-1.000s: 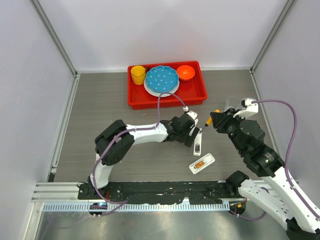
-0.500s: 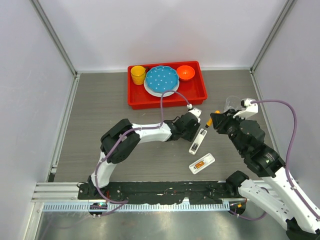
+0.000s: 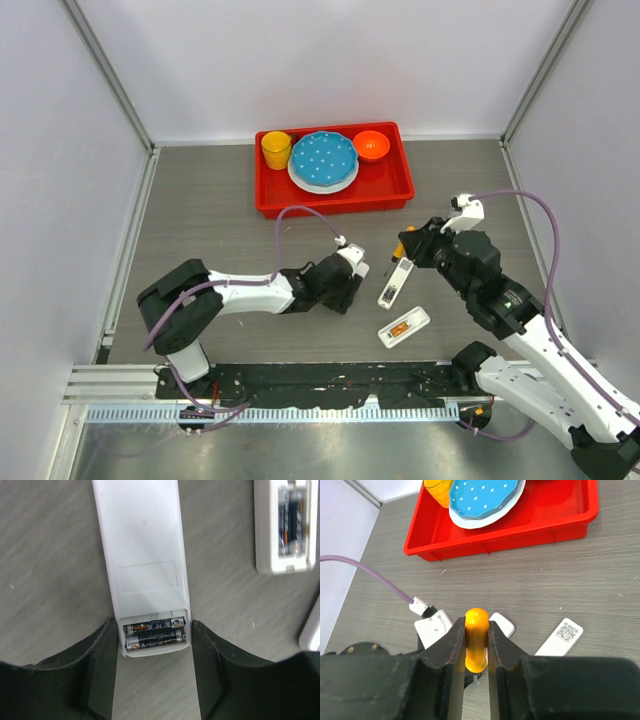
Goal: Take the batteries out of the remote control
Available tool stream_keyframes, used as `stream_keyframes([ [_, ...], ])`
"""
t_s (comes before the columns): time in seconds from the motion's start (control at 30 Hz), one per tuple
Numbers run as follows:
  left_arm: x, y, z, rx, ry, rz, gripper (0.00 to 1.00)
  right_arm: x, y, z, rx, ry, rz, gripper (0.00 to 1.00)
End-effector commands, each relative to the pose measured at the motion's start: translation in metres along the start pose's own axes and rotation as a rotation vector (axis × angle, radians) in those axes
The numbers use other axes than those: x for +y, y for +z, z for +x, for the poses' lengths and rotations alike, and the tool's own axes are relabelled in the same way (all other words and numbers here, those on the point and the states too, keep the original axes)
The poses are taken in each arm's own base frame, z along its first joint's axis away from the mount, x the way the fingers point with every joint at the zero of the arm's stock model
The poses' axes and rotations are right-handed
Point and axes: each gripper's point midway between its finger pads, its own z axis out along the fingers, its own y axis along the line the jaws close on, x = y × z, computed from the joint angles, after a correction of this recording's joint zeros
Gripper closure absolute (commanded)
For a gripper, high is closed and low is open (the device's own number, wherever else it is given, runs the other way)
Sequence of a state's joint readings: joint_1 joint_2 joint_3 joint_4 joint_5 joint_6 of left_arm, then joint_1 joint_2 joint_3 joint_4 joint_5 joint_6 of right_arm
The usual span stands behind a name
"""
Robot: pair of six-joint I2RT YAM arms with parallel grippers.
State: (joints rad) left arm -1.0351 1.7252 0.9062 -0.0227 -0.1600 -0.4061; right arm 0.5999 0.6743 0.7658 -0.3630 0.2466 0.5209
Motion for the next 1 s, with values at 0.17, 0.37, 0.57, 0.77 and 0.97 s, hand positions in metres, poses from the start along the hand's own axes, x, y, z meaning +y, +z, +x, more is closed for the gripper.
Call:
stream_keyframes([
  [0.17, -0.01, -0.022, 0.054, 0.139, 0.033, -0.011, 0.35, 0.02, 0.014, 0.002, -0.012, 0.057, -0.093, 0.99],
  [0.37, 0.005, -0.025, 0.064, 0.148, 0.021, -0.107, 0.19, 0.017, 0.014, 0.009, -0.003, 0.066, -0.095, 0.99],
  [0.57, 0.018, -0.035, 0.071, 0.133, -0.027, -0.165, 0.18, 0.015, 0.018, 0.015, 0.004, 0.066, -0.094, 0.99],
  [0.77, 0.032, -0.045, 0.074, 0.113, -0.054, -0.22, 0.18, 0.018, 0.024, 0.023, 0.025, 0.072, -0.113, 0.99],
  [0.97, 0.038, -0.049, 0.07, 0.085, -0.07, -0.251, 0.17, 0.019, 0.027, 0.025, 0.028, 0.075, -0.119, 0.99],
])
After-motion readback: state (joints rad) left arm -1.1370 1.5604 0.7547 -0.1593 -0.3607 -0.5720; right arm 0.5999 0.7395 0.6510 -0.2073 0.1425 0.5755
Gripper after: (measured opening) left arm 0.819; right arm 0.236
